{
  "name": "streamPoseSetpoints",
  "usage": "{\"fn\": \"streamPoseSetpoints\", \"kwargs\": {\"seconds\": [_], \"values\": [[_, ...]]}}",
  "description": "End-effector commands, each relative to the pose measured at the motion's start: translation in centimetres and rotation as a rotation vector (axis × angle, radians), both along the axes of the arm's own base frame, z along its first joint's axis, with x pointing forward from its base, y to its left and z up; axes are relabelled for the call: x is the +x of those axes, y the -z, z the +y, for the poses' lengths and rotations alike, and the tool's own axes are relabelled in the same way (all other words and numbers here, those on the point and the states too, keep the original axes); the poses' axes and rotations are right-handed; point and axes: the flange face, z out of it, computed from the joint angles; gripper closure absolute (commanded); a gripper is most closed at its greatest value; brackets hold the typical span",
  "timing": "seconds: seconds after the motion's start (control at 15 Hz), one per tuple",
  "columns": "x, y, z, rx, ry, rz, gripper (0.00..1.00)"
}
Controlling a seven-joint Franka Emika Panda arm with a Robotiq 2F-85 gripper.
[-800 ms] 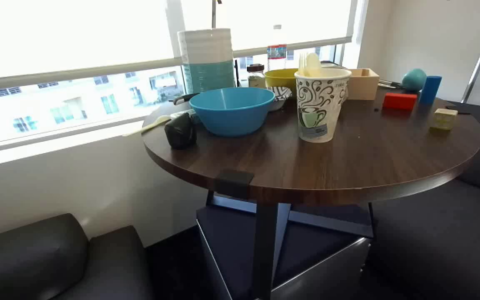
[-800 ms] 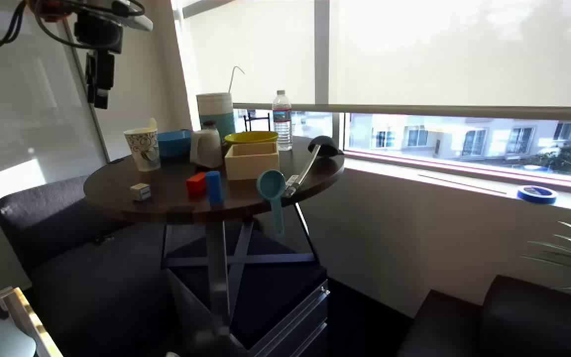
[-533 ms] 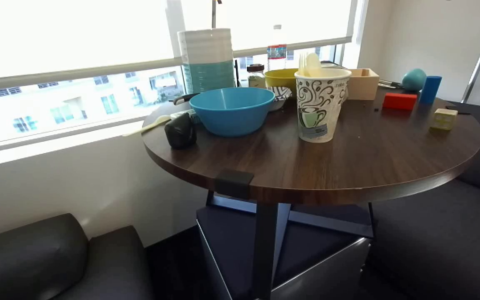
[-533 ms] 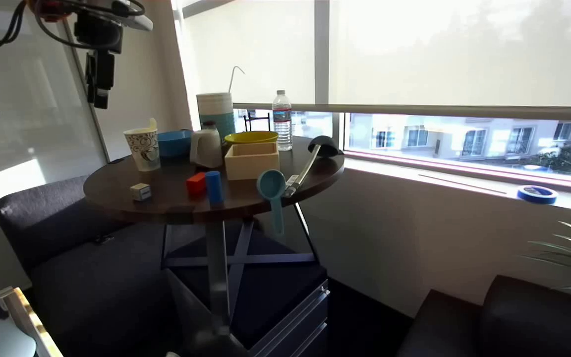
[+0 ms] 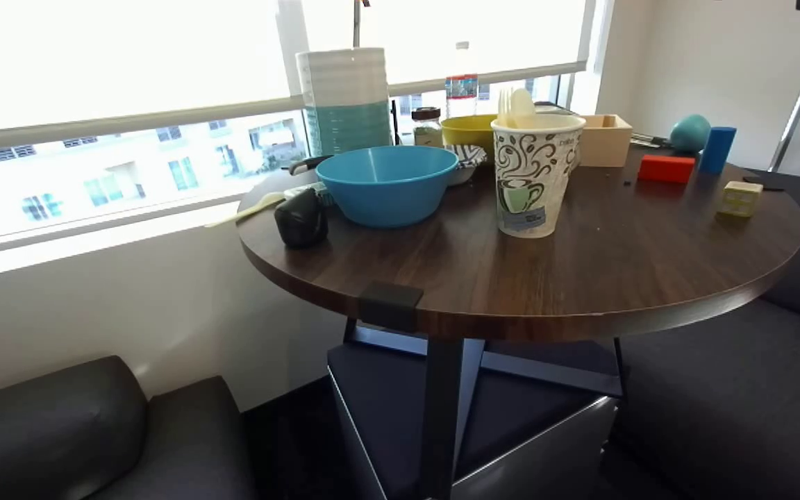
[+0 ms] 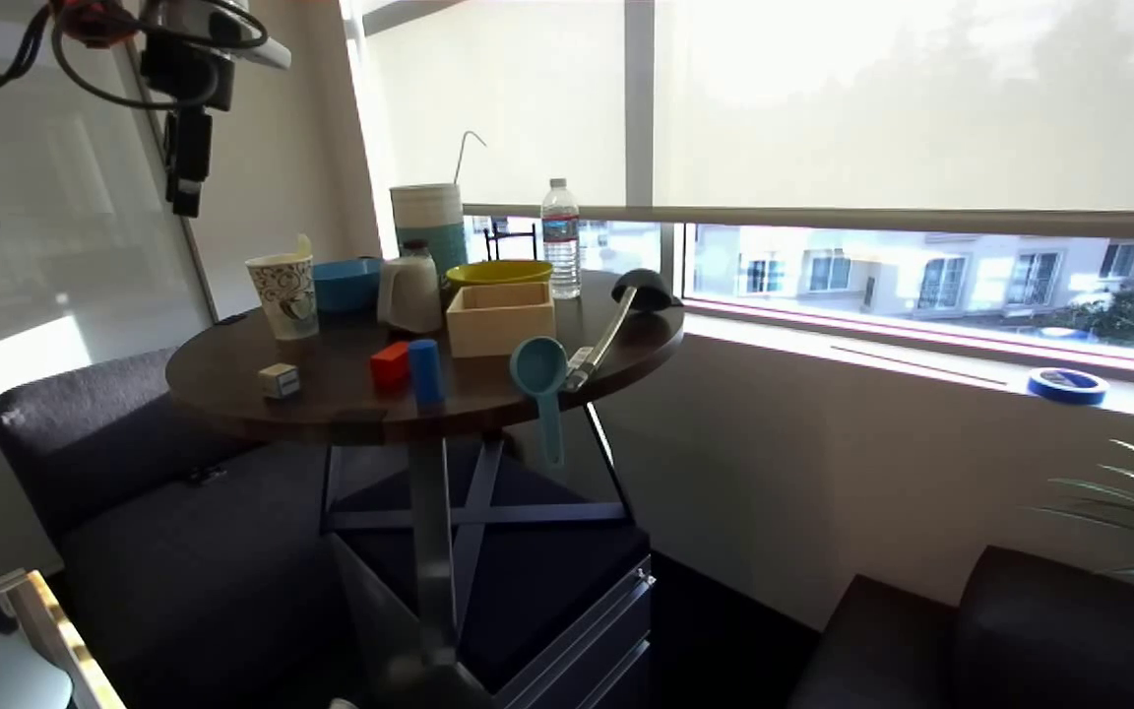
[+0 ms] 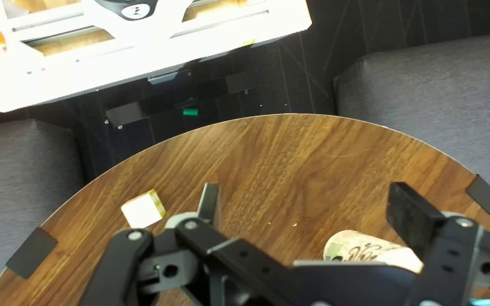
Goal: Remove the folk and spoon from the coffee cup
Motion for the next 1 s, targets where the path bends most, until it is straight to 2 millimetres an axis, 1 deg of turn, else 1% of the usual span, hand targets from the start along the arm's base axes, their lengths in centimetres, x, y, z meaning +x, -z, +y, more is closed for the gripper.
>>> {"fn": "streamPoseSetpoints", "kwargs": {"seconds": [0.0, 0.13, 0.4, 0.73, 0.93], "values": [[1.4, 0.7, 3.1, 0.041, 0.149, 0.01, 0.0], [2.6, 1.1, 4.0, 0.038, 0.265, 0.002, 0.0], [5.4, 1.9, 4.3, 0.013, 0.478, -0.009, 0.0], [8.8, 3.2, 4.8, 0.003, 0.647, -0.028, 0.0], [10.5, 3.5, 5.5, -0.005, 0.694, -0.041, 0.0]]}}
